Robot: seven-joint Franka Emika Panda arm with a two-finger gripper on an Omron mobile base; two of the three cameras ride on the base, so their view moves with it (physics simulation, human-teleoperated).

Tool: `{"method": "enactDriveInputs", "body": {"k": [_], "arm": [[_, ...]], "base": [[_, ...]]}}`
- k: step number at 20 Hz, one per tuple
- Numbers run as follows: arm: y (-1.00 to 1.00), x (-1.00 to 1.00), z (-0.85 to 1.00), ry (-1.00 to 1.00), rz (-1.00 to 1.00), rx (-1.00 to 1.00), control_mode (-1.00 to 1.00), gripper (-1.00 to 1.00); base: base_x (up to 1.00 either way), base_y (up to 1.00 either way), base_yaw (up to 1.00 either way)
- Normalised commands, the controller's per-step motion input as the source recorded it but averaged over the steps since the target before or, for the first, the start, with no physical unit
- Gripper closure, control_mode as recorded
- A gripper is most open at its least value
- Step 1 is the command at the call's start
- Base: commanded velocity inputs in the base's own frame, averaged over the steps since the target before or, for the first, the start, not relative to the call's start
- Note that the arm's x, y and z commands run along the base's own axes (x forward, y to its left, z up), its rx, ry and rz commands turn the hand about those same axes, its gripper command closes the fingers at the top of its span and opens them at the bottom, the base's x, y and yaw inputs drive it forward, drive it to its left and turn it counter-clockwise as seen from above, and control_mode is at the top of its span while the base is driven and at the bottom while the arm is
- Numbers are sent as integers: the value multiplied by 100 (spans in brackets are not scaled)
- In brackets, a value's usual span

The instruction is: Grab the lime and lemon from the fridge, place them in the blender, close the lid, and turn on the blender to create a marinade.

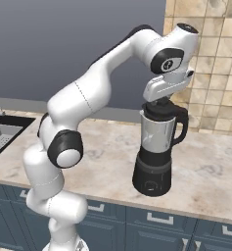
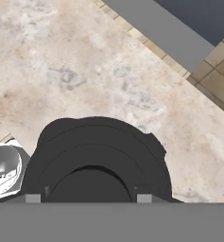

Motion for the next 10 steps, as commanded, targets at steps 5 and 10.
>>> {"method": "enactDriveInputs", "body": {"k": [5,10], "arm": [[-2,-5,-30,-5,0,0,-100,100],[0,30,-36,0,0,-3,-100,100]], "base": [[0,0,0],[0,0,0]]}}
